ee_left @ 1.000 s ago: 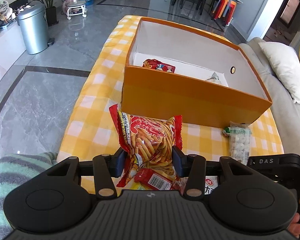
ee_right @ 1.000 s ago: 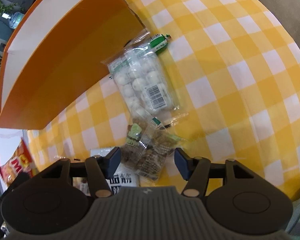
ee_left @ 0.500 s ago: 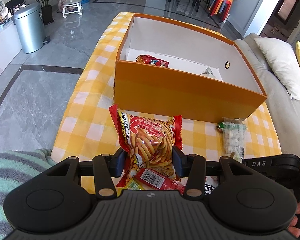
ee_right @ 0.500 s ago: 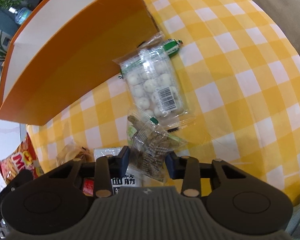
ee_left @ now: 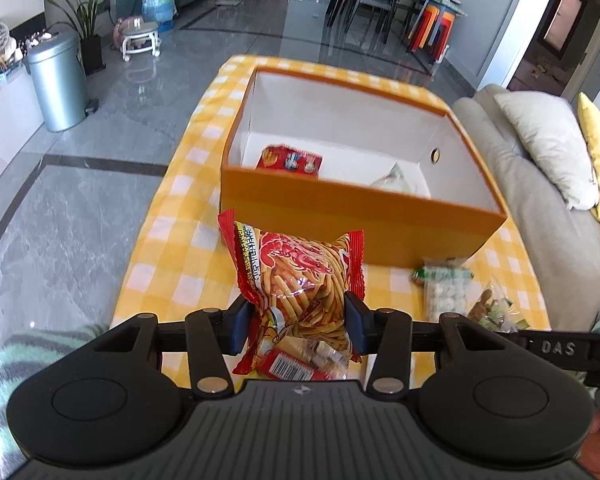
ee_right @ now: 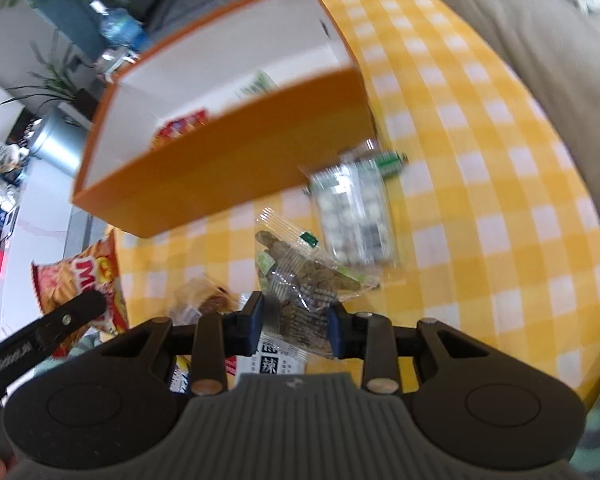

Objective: Organize snacks
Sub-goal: 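Carry both bags into the orange box and open both tools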

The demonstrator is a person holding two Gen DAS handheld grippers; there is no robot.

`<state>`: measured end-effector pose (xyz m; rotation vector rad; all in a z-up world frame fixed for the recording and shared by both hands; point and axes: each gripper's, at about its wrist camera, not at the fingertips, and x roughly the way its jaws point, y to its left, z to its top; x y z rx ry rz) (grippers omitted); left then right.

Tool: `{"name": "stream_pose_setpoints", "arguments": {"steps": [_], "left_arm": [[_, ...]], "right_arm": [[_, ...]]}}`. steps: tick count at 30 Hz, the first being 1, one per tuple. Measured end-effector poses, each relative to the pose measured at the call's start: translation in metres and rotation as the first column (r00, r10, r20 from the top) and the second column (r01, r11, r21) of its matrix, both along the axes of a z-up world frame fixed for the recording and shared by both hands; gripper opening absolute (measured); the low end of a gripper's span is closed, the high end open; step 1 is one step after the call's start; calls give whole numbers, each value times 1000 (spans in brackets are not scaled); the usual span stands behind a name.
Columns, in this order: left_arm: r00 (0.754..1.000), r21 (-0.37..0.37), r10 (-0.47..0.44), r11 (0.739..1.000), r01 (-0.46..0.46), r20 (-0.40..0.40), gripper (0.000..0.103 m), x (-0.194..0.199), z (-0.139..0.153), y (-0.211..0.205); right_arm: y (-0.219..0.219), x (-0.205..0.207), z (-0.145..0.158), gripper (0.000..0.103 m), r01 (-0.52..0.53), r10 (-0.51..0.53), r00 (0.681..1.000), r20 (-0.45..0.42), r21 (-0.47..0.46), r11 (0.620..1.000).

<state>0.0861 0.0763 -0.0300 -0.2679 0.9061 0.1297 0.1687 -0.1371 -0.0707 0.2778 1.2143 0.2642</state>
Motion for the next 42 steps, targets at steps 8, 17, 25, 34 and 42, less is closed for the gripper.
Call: {"name": "stream_pose_setpoints", "arguments": {"steps": [8, 17, 25, 34, 42], "left_arm": [[997, 22, -40, 999, 38, 66, 54, 19, 30, 2], [991, 1, -100, 995, 101, 89, 54, 72, 50, 4], [988, 28, -156, 987, 156, -13, 54, 135, 33, -1], [949, 75, -232, 965, 253, -212, 54, 184, -14, -12], [911, 84, -257, 951, 298, -321, 54, 207, -48, -18]], "right_arm": [[0, -12, 61, 30, -124, 133, 968, 215, -56, 991], [7, 28, 99, 30, -239, 259, 905, 338, -101, 966], [19, 104, 95, 30, -299, 349, 891, 290, -205, 932], [40, 174, 51, 30, -408, 458, 885, 89, -328, 852], [63, 198, 14, 30, -489, 492, 866, -95, -374, 788]]}}
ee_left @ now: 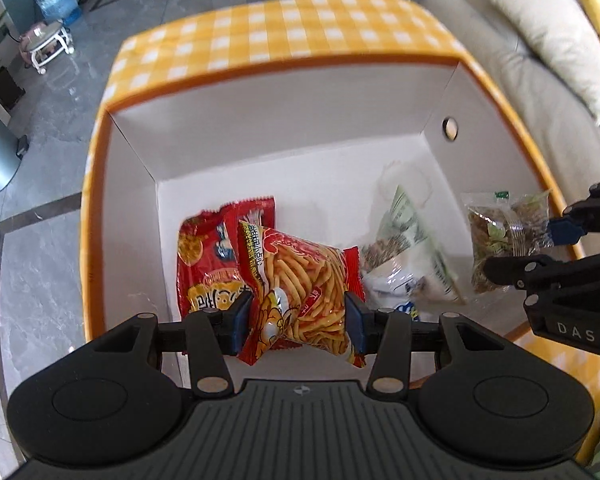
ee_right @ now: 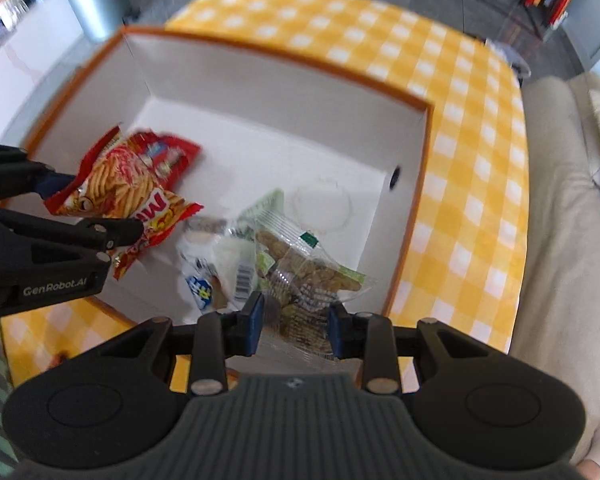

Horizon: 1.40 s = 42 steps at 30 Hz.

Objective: Organize snacks
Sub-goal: 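Carry both bags into the orange box and open both tools, then move both tools back toward the remaining snacks on the table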

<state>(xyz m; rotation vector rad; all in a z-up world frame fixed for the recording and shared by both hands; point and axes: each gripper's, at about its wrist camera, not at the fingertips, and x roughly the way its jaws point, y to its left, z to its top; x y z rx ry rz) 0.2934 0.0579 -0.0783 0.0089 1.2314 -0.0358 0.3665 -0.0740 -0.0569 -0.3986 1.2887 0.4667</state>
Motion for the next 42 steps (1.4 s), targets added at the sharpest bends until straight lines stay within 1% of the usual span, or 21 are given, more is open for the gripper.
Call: {"name": "stream_pose_setpoints", "arguments": {"steps": [7, 12, 13, 15, 17, 18, 19, 20, 21, 23, 26, 28, 30, 35, 39, 42], "left_arm": [[999, 43, -10, 999, 11, -38, 54, 6, -14, -5], [999, 61, -4, 998, 7, -45, 55, 6, -16, -5], [999, 64, -4, 998, 7, -45, 60, 6, -15, -5], [999, 69, -6, 998, 9, -41, 63, 4, -13, -5], [1000, 63, -7, 998, 9, -28, 69, 1, -11, -5], [1000, 58, -7, 998, 8, -19, 74, 0, -9, -5], [1000, 55, -5, 998, 5, -9, 77, -1, -8, -4], [1000, 57, 0, 998, 0, -1, 77, -3, -6, -3], [1000, 60, 4, 998, -5, 8, 78, -5, -4, -3], [999, 62, 11, 998, -13, 30, 80, -8, 0, -1], [998, 61, 21, 998, -25, 67, 81, -15, 10, 2], [996, 56, 21, 998, -26, 89, 81, -20, 17, 2], [994, 55, 17, 998, -23, 109, 81, -26, 24, 1], [986, 56, 15, 998, -25, 168, 81, -44, 43, -2], [973, 47, 19, 998, -31, 228, 81, -62, 61, -3], [959, 34, 25, 999, -36, 283, 81, -80, 76, -3]], "right_arm": [[15, 0, -19, 30, -29, 26, 999, -26, -84, 996], [19, 1, -26, 30, -37, 33, 999, -38, -111, 993], [19, 2, -27, 31, -35, 30, 999, -38, -112, 993], [18, 2, -27, 31, -29, 25, 999, -38, -112, 993], [19, 0, -26, 31, -29, 26, 999, -30, -114, 993], [19, 0, -26, 31, -30, 27, 999, -26, -115, 993], [19, 0, -25, 33, -27, 25, 999, -23, -116, 993], [19, -1, -24, 37, -24, 22, 1000, -17, -120, 993], [19, -2, -23, 44, -20, 20, 1000, -4, -127, 992], [20, -3, -19, 53, -18, 21, 999, 25, -134, 991], [21, -7, -12, 61, -21, 26, 999, 38, -120, 993], [22, -11, -6, 62, -20, 28, 998, 63, -122, 992], [23, -14, 0, 65, -15, 25, 996, 82, -120, 993], [22, -24, 18, 67, 7, 3, 994, 113, -93, 996], [18, -38, 35, 68, 22, -12, 989, 150, -60, 998], [14, -53, 50, 70, 29, -25, 984, 178, -23, 999]]}}
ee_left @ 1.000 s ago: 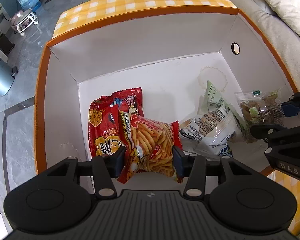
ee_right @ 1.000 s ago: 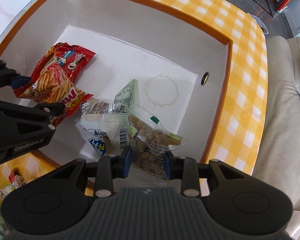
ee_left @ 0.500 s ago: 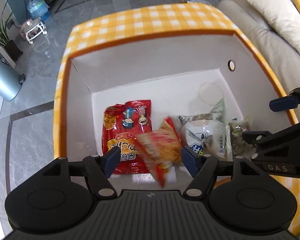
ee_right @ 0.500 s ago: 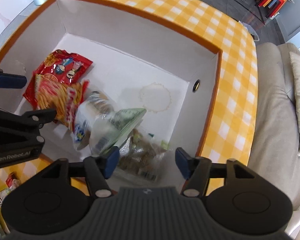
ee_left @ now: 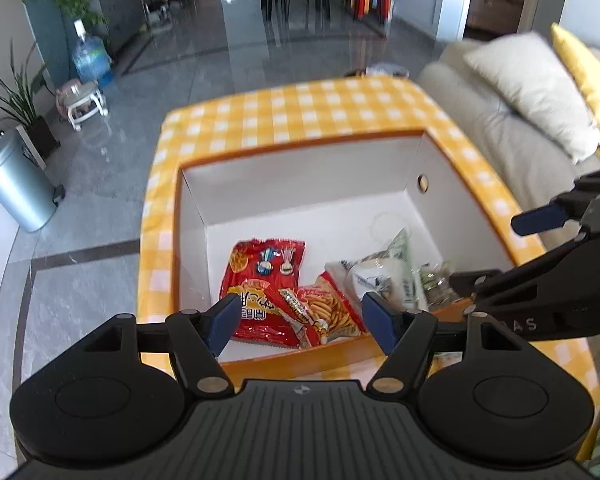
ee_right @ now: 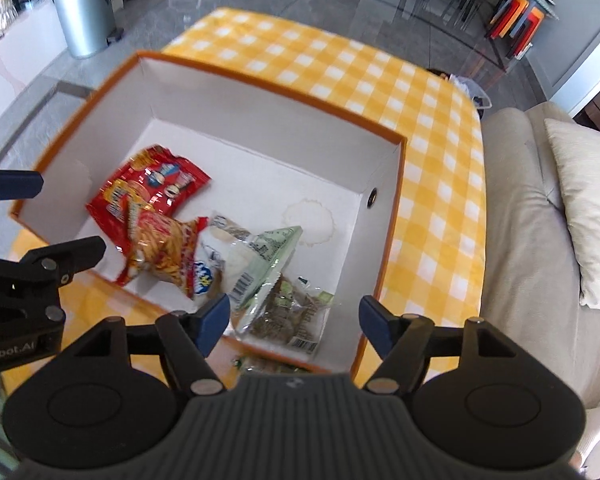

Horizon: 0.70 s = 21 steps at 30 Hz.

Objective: Organize snacks
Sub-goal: 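Move both tools back toward the remaining snacks on the table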

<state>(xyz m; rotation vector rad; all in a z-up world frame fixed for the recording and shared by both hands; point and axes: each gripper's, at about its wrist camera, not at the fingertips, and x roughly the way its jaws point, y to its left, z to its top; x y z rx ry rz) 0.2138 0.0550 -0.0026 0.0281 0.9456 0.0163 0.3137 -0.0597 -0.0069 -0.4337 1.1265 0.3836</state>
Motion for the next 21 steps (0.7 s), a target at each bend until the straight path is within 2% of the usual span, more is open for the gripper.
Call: {"name": "stream_pose_setpoints", "arguments": {"steps": [5, 11, 16, 21], "left_arm": [[991, 11, -1, 1000, -1, 137, 81, -37, 24, -4], [977, -35, 3, 999, 5, 212, 81, -76, 36, -4], [978, -45, 0, 999, 9, 210, 81, -100, 27, -5], [990, -82, 45, 996, -34, 137, 81, -120, 4, 0]], "right_arm": [[-14, -34, 26, 73, 10, -16, 998, 59, 102, 995], [-34, -85, 45, 76, 31, -63, 991, 119, 256, 966], [-48, -125, 45, 80, 46, -101, 983, 155, 324, 945], [-58, -153, 36, 81, 74, -134, 979, 153, 347, 935]]}}
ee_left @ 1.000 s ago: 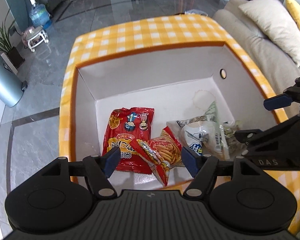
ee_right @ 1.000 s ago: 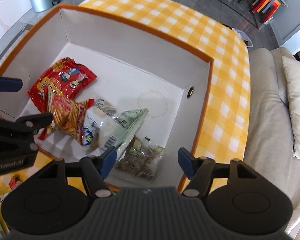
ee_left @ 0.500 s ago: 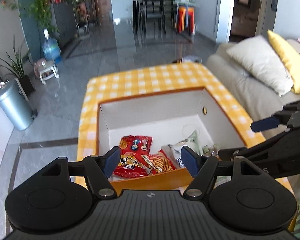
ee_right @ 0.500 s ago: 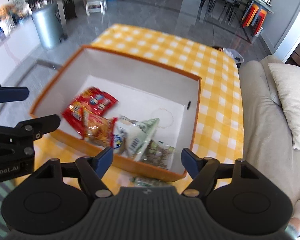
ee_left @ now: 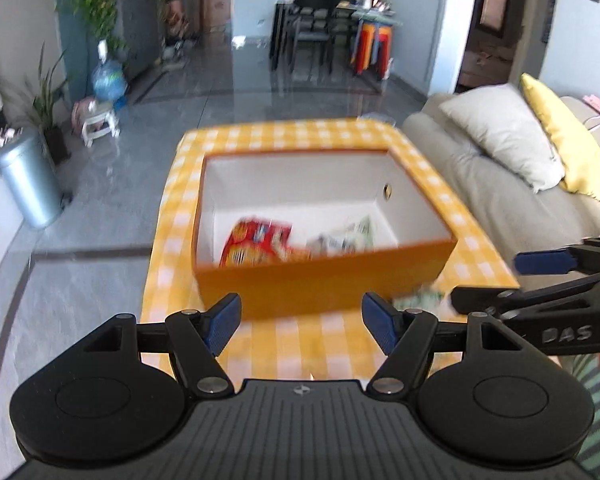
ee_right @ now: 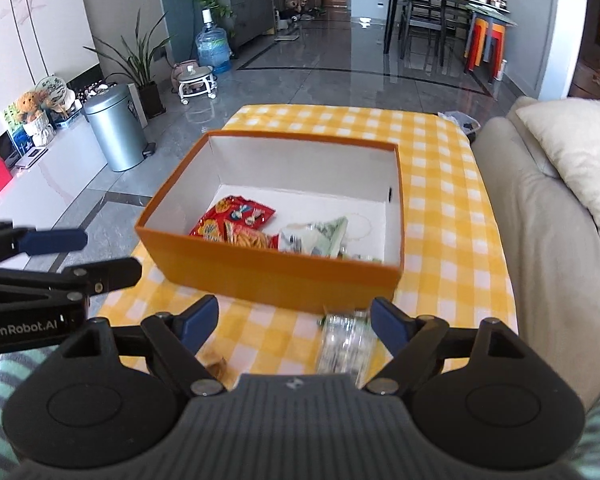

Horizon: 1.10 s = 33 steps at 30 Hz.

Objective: Organize snacks
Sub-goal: 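Move both tools back toward the remaining snacks on the table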

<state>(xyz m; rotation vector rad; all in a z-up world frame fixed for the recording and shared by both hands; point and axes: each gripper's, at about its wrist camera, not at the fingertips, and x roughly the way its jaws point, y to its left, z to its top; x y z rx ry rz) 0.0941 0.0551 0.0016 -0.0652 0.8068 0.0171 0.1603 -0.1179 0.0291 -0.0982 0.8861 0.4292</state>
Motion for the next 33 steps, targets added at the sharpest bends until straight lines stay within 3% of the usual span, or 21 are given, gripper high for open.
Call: {"name": "stream_pose_setpoints", "arguments": {"steps": [7, 14, 23, 30, 33], "left_arm": [[994, -7, 15, 1000, -16, -110, 81, -20, -29, 2], [974, -11, -10, 1000, 8, -226, 81, -29, -59, 0], [952, -35, -13, 999, 2, -306, 81, -31, -79, 5], [916, -2, 34, 999, -38, -399, 81, -21, -93, 11], [888, -4, 84, 995, -96, -452, 81, -17, -100, 20]], "right_arm": [[-10, -30, -24, 87, 14, -14, 1000, -16, -5, 1000], [-9, -34, -62, 87, 15, -18, 992, -123, -29, 999], [-3, -35, -107, 80, -28, 23, 961, -277, -15, 999], [11, -29, -130, 80, -57, 54, 923, -380, 2, 998], [23, -29, -138, 80, -76, 68, 907, -416, -3, 997]]}}
